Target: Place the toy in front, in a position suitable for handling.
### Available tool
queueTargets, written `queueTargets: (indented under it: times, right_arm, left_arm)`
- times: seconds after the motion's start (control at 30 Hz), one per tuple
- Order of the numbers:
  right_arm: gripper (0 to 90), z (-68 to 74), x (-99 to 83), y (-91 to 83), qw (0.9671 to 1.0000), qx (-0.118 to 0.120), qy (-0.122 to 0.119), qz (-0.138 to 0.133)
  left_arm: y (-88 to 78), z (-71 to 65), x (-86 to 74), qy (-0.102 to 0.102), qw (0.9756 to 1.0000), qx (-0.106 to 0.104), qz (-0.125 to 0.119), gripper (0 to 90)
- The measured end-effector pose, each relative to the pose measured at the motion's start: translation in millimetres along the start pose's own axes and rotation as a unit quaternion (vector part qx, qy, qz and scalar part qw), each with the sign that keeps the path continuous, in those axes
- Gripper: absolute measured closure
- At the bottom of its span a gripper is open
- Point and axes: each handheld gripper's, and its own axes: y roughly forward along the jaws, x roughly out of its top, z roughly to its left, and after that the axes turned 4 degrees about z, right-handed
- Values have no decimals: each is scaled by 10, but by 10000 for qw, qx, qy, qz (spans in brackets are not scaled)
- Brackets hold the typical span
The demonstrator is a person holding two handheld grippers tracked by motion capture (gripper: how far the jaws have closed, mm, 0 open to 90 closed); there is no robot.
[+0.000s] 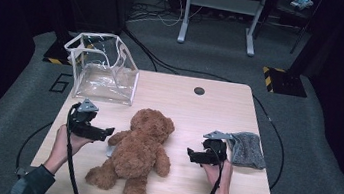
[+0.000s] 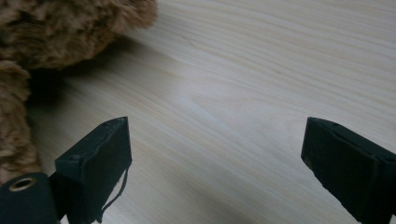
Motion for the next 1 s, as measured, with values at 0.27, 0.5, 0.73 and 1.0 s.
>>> queueTargets:
  times: [0.27, 0.5, 0.73, 1.0]
  right_arm:
    - [89, 321, 96, -143, 9994, 286, -211, -23]
    - [88, 630, 157, -257, 9977, 533, -409, -49]
    - [92, 905, 108, -286, 9959, 745, -503, 77]
    - [89, 1090, 17, -320, 9938, 955, -553, 123]
  left_arm:
    - [114, -12, 93, 142, 9997, -116, 181, 77]
    - [185, -15, 232, 302, 9990, -233, 237, 88]
    - [284, -27, 507, 374, 9980, -457, 244, 113]
    - [479, -45, 736, 379, 9957, -779, 334, 136]
